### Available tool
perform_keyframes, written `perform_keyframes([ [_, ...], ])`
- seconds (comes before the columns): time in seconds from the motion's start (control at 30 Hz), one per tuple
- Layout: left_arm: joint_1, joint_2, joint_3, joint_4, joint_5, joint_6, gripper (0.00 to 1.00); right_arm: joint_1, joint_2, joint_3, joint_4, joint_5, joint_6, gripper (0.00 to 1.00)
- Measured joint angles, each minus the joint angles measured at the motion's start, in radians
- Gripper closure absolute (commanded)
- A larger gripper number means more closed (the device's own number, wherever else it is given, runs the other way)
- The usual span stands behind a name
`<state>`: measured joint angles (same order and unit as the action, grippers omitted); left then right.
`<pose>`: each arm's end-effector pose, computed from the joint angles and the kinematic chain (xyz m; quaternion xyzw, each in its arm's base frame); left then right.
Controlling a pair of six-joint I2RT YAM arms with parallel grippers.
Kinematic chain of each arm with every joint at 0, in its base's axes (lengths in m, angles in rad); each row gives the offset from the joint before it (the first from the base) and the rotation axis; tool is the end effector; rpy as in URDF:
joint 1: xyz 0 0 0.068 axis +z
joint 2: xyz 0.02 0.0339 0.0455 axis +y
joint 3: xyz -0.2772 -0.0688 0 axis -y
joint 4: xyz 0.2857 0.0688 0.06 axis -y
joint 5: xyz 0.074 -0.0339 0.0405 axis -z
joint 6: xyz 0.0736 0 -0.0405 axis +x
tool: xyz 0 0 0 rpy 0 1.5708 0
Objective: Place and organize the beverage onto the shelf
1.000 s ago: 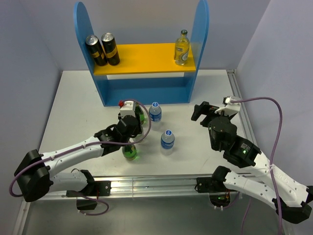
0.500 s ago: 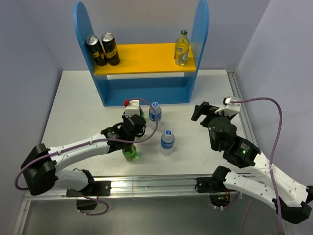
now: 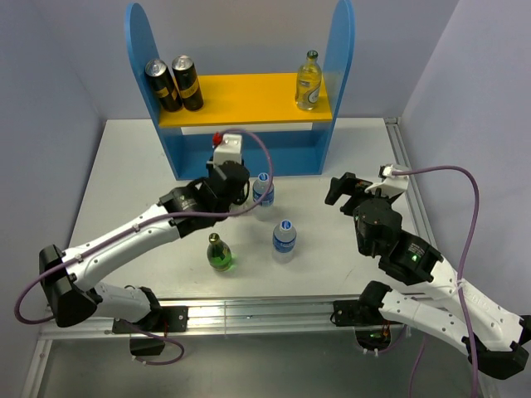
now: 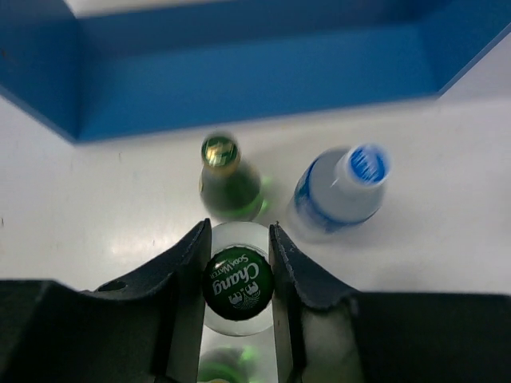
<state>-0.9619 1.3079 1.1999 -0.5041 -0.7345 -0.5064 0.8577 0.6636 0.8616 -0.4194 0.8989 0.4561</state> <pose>0.2371 -0.2537 0.3361 0.0257 0.8441 -0.0519 0.5330 0.1658 0.1036 0.3730 0.1257 0.7433 0.0749 0.6527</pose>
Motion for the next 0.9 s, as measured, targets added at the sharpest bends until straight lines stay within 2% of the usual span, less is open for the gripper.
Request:
perform_keyframes([
  [0.23, 0.005, 0.112, 0.404, -0.055, -0.015, 0.149, 1.0, 0.0, 0.0, 0.0, 0.001, 0.0, 0.0, 0.0],
  [0.37, 0.039, 0.258, 0.709, -0.1, -0.002, 0.226, 1.0, 0.0, 0.0, -0.005, 0.007, 0.0, 0.0, 0.0],
  [0.57, 0.113, 0.449, 1.044, -0.101, 0.044, 0.303, 1.0, 0.0, -0.009, -0.024, 0.015, 0.003, 0.0, 0.0],
  [0.9, 0.196, 0.623, 1.092, 0.05, 0.133, 0.388, 1.0, 0.0, -0.036, -0.051, 0.015, 0.002, 0.008, 0.0],
])
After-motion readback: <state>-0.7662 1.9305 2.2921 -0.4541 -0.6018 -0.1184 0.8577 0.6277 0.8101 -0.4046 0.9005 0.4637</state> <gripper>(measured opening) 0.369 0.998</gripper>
